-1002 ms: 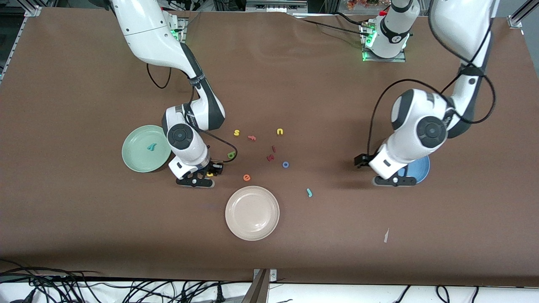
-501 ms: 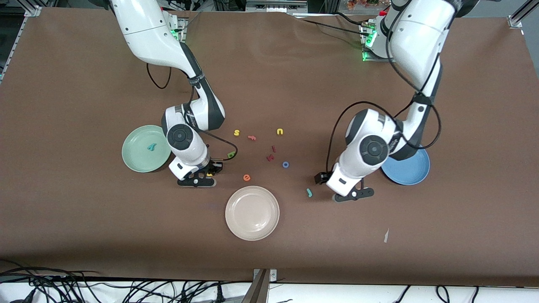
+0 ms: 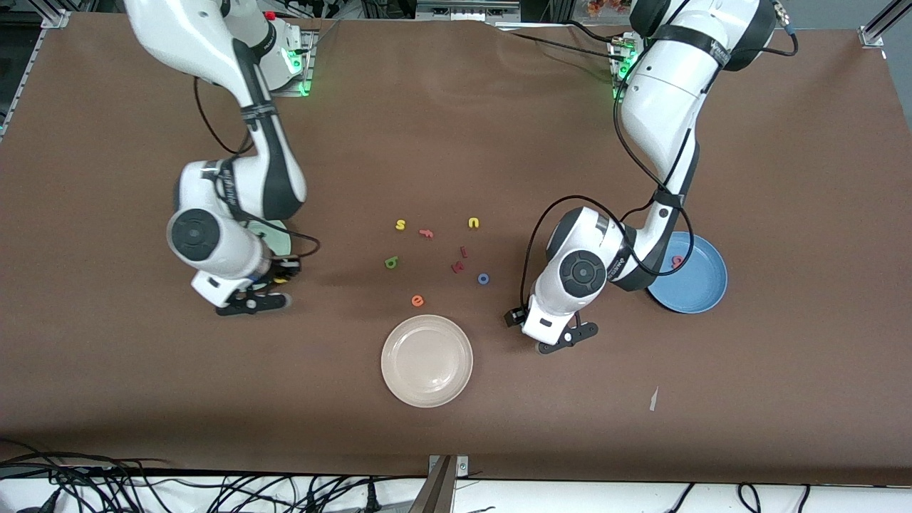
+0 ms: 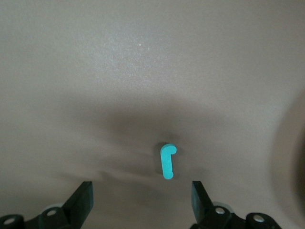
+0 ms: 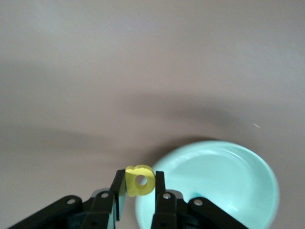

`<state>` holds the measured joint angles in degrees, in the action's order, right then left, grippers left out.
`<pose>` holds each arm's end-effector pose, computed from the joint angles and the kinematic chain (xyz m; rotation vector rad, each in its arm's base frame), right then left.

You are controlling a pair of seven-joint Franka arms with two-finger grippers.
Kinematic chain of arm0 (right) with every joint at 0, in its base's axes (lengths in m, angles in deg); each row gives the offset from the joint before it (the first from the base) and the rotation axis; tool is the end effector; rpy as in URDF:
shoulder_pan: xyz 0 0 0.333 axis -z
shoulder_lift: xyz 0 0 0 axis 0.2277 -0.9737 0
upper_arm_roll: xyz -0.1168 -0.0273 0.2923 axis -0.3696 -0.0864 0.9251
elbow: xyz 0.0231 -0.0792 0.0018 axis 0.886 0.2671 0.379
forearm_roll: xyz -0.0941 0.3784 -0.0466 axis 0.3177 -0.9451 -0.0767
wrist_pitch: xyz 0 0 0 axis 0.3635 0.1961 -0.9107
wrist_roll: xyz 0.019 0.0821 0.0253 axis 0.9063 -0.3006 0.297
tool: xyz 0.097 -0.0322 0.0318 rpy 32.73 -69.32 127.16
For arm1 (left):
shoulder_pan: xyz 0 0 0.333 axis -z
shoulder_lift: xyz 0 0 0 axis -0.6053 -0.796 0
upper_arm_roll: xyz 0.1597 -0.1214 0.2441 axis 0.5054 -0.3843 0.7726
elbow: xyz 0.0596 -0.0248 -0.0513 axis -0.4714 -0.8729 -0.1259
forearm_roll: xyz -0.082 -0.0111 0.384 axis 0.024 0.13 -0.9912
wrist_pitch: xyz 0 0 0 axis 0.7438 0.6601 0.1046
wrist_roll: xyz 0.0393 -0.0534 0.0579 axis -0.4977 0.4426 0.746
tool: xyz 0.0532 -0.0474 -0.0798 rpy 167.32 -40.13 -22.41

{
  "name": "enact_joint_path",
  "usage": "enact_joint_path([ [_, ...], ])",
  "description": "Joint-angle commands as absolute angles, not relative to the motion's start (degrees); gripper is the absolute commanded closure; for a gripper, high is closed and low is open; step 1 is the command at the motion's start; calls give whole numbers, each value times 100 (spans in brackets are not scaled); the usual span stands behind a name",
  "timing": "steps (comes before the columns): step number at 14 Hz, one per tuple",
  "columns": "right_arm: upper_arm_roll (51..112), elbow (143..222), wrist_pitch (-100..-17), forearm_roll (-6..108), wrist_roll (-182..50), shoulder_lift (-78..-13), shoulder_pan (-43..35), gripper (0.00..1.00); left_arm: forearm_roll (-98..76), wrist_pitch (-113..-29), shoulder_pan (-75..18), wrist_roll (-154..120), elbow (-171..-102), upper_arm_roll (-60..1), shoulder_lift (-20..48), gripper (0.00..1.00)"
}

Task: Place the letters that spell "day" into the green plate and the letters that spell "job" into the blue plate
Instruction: 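Grasp the yellow d with the right gripper while the left gripper grasps r, then open the right gripper over the green plate while the left gripper carries r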

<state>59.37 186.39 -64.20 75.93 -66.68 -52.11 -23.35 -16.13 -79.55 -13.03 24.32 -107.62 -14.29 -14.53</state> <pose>0.6229 0.1342 0.2775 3.0634 0.2685 -0.2014 0.6757 -0.3370 0.1940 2.9908 0.6428 -0.0749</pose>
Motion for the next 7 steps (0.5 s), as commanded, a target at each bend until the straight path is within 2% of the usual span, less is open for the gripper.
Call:
enact_joint_path([
  [1, 5722, 19792, -6531, 7373, -7187, -4518, -2375, 92, -1511, -7839, -1141, 2770, -10245, -1267, -1806, 16],
  [4, 5440, 20418, -6574, 7294, -7590, -4419, -2261, 92, -1511, -7856, -1097, 2788, -10165, -1188, -1894, 30],
  [6, 5440, 20621, -6925, 7303, -7653, -4559, -2173, 91, -1511, -7865, -1053, 2963, -10104, -1152, -1982, 40],
  [7, 5440, 20665, -7005, 7303, -7610, -4612, -2138, 63, -1511, -7865, -1036, 2998, -10052, -1109, -2008, 48],
])
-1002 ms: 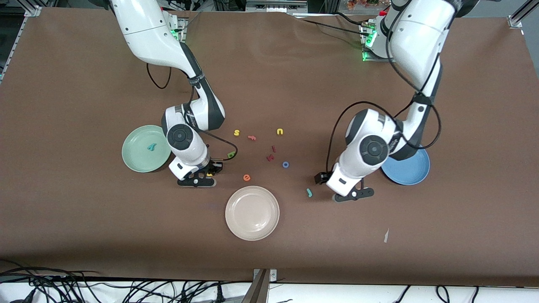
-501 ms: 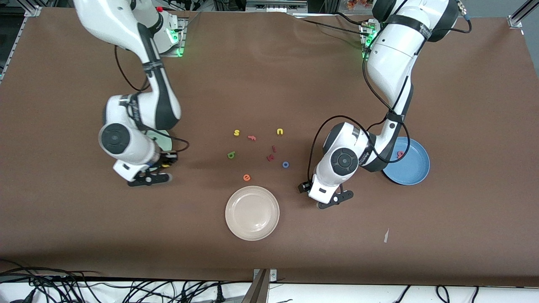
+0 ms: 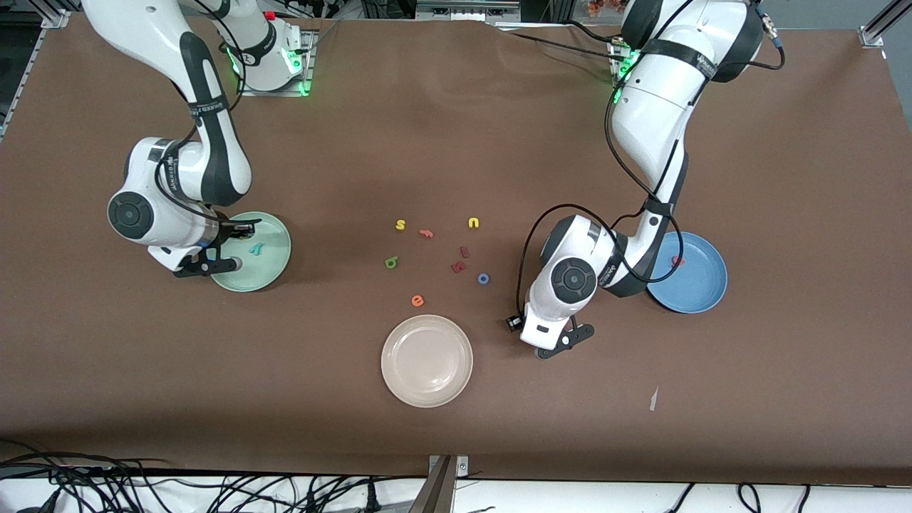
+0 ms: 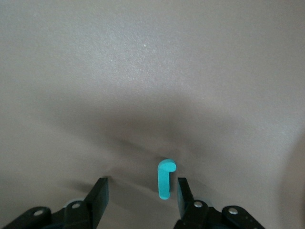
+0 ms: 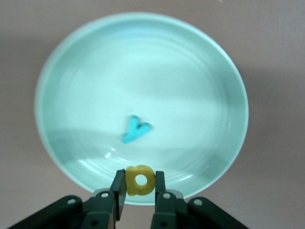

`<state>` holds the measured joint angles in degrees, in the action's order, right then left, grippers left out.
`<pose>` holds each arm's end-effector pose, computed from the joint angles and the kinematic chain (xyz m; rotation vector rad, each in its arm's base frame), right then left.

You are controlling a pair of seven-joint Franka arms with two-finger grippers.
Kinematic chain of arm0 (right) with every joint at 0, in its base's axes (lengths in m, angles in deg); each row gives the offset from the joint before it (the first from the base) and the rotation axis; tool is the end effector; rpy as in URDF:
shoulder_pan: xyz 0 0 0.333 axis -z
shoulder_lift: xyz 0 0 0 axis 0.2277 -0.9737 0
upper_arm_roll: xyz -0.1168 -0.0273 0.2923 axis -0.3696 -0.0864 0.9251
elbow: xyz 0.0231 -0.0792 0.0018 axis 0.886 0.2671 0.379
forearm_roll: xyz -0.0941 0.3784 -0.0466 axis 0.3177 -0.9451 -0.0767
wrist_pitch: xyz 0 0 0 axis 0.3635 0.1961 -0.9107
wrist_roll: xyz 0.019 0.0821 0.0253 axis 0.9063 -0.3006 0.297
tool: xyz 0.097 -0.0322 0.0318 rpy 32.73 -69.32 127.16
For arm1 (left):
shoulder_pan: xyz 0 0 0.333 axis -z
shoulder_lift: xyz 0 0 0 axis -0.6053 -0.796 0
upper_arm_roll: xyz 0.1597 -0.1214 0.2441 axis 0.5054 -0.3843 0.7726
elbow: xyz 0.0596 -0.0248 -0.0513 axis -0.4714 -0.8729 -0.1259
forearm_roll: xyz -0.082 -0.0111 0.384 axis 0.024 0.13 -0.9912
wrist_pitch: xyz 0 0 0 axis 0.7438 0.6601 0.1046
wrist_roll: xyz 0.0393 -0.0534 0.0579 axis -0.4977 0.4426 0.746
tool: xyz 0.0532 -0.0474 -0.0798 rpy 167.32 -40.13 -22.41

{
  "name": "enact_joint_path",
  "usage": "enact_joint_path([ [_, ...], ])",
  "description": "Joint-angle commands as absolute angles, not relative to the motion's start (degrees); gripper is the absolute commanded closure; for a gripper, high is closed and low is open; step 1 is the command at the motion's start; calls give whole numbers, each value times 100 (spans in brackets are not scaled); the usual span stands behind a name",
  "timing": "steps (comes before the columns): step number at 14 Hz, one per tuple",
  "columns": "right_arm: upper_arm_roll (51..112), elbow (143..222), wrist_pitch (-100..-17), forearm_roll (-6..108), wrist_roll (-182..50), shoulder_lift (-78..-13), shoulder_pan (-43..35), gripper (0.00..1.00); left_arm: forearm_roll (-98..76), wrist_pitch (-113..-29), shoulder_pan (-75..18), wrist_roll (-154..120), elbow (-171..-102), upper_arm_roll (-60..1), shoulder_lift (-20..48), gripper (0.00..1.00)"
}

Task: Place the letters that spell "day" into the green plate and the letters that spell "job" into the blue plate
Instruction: 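Open the right gripper over the green plate while the left gripper carries r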

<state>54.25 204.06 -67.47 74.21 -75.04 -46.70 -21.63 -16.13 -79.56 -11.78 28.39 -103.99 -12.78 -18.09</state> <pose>0.5483 0.0308 0.2246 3.0888 0.1985 -0.4295 0.6815 -0.3414 0.1750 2.9848 0.7451 -0.0586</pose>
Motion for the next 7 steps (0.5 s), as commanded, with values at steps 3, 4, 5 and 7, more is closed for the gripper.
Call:
enact_joint_path([
  [3, 5440, 20640, -6944, 7303, -7565, -4657, -2068, 0, -1511, -7865, -1035, 3043, -10051, -1108, -2009, 85],
  [4, 5457, 20622, -6918, 7303, -7548, -4596, -2068, 0, -1511, -7865, -1036, 3043, -10051, -1108, -2009, 95],
  [5, 5484, 20535, -6787, 7294, -7513, -4526, -2103, 0, -1511, -7874, -1036, 3051, -10051, -1108, -2009, 100],
  [7, 5711, 20071, -6427, 7294, -6648, -4490, -2278, 0, -1511, -7865, -1036, 3025, -10051, -1108, -2000, 100],
])
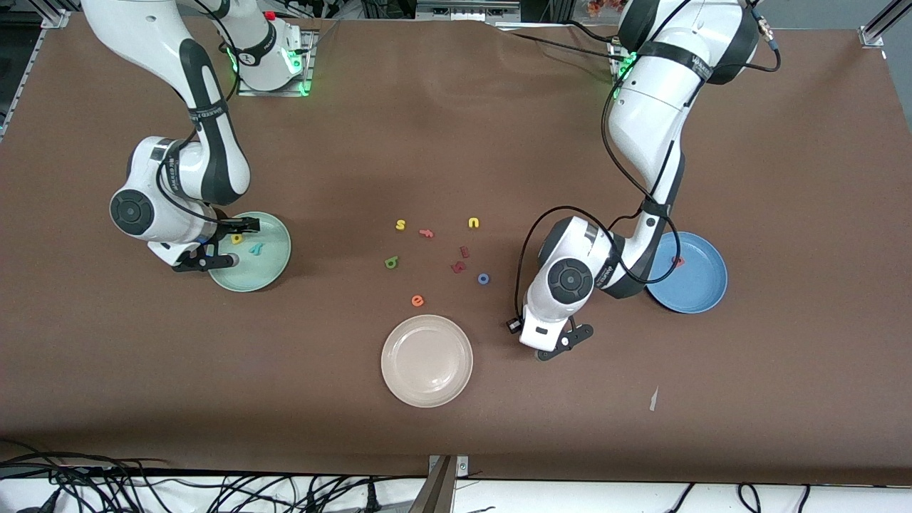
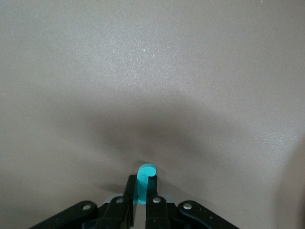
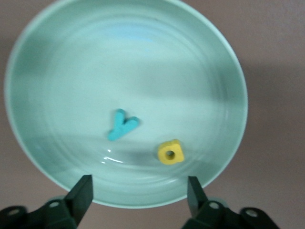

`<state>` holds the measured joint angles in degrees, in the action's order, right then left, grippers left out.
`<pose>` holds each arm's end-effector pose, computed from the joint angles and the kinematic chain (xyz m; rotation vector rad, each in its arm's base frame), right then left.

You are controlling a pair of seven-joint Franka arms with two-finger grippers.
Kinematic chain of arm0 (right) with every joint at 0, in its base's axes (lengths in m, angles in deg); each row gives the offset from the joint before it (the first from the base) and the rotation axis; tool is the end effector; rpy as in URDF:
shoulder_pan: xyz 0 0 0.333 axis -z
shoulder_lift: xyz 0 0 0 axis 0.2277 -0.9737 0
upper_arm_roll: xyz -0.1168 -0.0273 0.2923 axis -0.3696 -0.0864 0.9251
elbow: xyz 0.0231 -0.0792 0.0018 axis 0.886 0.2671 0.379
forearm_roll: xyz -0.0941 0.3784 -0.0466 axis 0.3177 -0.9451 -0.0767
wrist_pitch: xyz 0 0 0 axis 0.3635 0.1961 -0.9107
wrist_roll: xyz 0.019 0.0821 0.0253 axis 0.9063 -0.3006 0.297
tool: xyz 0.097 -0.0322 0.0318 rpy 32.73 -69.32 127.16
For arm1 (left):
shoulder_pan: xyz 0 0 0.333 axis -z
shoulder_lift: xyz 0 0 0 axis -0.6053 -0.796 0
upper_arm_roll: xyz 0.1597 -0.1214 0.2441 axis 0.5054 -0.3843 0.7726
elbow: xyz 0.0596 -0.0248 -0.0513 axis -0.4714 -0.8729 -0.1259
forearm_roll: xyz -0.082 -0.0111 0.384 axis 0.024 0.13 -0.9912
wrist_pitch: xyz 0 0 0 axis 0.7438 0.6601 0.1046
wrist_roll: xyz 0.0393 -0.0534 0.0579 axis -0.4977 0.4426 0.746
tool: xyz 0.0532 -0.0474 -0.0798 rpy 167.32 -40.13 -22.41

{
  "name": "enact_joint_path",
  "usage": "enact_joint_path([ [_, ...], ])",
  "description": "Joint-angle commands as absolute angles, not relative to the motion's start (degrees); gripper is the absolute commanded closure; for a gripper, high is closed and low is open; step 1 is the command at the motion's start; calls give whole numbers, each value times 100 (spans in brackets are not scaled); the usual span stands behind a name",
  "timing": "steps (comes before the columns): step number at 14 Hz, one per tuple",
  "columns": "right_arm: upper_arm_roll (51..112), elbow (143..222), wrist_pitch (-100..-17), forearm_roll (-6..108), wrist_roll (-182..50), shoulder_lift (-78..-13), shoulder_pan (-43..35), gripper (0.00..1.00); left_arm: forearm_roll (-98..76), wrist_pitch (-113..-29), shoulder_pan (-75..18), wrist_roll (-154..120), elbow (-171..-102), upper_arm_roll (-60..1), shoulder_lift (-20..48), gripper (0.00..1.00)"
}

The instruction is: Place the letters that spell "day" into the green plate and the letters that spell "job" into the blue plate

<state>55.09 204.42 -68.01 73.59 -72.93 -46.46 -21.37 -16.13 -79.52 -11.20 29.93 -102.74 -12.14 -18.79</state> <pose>0.5469 0.0360 0.2231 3.1003 0.1442 -0.4221 0.6840 -0.3444 0.1754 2.9782 0.7793 -0.0405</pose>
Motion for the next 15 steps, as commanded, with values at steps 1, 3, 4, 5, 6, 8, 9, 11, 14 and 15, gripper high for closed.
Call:
enact_joint_path([
  [1, 5834, 19885, -6356, 7303, -6181, -4507, -2374, 0, -1520, -7822, -1044, 3008, -10051, -1108, -1956, 100],
  [3, 6028, 19621, -6434, 7294, -5180, -4586, -2655, 0, -1572, -7533, -1132, 2964, -10068, -1108, -1711, 100],
  [4, 6063, 19498, -6504, 7285, -4626, -4613, -2813, 0, -1616, -7244, -1219, 2659, -10164, -1117, -1518, 100],
  [5, 6073, 19384, -6557, 7285, -4168, -4656, -2945, 1, -1608, -6989, -1272, 2273, -10426, -1117, -1273, 100],
  [6, 6073, 19261, -6618, 7268, -3738, -4770, -3103, 1, -1616, -6952, -1360, 2026, -10899, -1117, -914, 100],
  [8, 6073, 18962, -6933, 7259, -2527, -5156, -3533, 6, -1643, -6969, -1579, 1333, -11891, -1117, -150, 100],
  [9, 6073, 18830, -7170, 7259, -1824, -5375, -3744, 6, -1643, -7073, -1728, 972, -12506, -1117, 316, 100],
  [11, 6099, 18619, -7697, 7250, -759, -5797, -3991, 6, -1835, -7616, -2027, 347, -13867, -1117, 1186, 100],
  [14, 6335, 18154, -7946, 7259, 123, -6360, -4063, 6, -2108, -8259, -2423, -330, -15172, -1117, 1927, 100],
  [15, 6371, 18083, -7946, 7259, 291, -6449, -4063, 6, -2196, -8452, -2546, -515, -15488, -1126, 2086, 100],
])
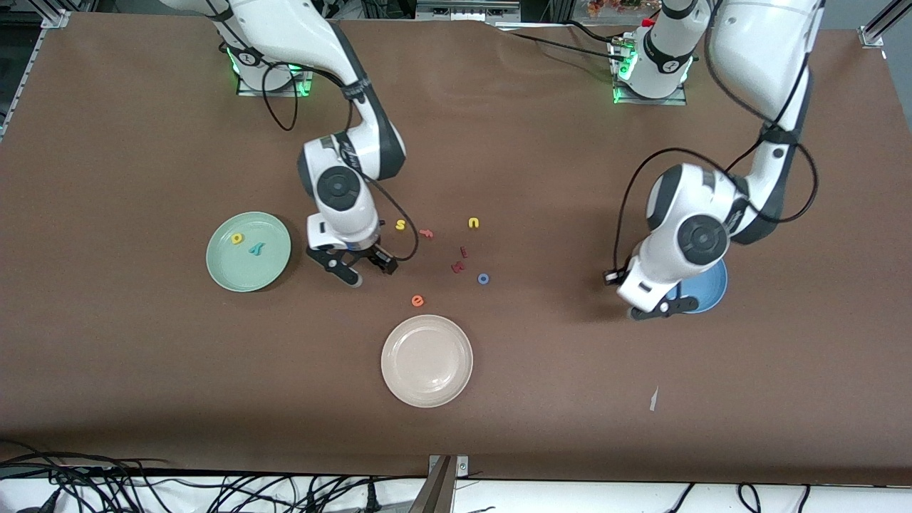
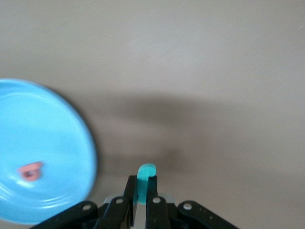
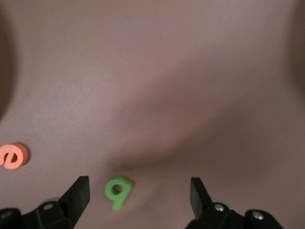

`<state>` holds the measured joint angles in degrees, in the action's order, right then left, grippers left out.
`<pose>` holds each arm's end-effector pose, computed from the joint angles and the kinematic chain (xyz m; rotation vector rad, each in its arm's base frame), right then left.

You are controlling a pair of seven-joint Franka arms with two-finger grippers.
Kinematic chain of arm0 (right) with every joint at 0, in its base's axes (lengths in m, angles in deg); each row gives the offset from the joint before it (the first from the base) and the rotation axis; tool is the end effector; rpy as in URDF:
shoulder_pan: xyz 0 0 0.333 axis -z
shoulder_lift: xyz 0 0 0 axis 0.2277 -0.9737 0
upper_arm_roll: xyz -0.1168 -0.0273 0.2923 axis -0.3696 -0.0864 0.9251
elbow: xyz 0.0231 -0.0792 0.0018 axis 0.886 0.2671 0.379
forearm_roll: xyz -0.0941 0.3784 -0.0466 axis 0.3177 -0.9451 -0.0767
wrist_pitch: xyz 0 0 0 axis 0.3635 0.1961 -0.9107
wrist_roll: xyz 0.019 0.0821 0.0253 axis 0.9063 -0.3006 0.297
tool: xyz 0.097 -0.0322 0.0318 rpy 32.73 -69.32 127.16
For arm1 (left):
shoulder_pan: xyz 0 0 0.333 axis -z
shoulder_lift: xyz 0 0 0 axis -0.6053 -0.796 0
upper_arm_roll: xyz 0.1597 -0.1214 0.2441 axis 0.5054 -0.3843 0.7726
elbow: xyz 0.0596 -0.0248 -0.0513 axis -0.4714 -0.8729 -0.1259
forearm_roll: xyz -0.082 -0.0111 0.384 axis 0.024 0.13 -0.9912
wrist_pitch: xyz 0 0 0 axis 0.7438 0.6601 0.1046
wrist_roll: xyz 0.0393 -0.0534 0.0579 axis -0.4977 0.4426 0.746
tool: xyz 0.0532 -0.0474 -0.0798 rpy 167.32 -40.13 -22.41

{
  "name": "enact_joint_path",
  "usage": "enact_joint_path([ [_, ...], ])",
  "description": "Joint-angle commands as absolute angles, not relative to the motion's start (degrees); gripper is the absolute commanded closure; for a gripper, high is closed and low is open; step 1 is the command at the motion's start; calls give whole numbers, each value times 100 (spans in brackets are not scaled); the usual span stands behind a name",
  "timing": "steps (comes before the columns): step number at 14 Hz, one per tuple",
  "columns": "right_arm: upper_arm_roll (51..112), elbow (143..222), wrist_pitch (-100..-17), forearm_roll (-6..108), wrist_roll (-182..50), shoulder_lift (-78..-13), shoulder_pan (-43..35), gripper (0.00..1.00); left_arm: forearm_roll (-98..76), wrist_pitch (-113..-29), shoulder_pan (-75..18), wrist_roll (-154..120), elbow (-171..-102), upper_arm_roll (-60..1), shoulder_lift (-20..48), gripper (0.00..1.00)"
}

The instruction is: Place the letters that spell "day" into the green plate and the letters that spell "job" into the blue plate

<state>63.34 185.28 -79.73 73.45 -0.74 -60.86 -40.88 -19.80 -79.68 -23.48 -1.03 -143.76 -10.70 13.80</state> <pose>0.5542 0.3577 0.2060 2.9454 -0.9500 0.0851 0.6066 -0.1410 0.2646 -3.0841 -0.2589 0.1811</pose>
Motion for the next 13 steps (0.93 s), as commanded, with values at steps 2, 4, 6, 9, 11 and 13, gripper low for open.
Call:
enact_joint_path([
  [2, 6371, 18064, -7963, 7259, 424, -6537, -4072, 10, -2380, -9031, -2810, -840, -16121, -1126, 2288, 100],
  [4, 6398, 18073, -8060, 7250, 407, -6555, -4063, 13, -2451, -9393, -2942, -1140, -16396, -1117, 2307, 100],
  [6, 6564, 18073, -8069, 7250, 406, -6590, -4063, 24, -2862, -9429, -3091, -1220, -16414, -1126, 2237, 100],
  [9, 6600, 18082, -8016, 7250, 433, -6573, -4080, 32, -3347, -9438, -3162, -1255, -16309, -1126, 2140, 18],
  [11, 6600, 18082, -8016, 7259, 415, -6582, -4072, 47, -3226, -9307, -3093, -1177, -15994, -1161, 2131, 0],
  [13, 6600, 18091, -8016, 7267, 380, -6582, -4072, 55, -2849, -9193, -3049, -1159, -15817, -1178, 2131, 0],
])
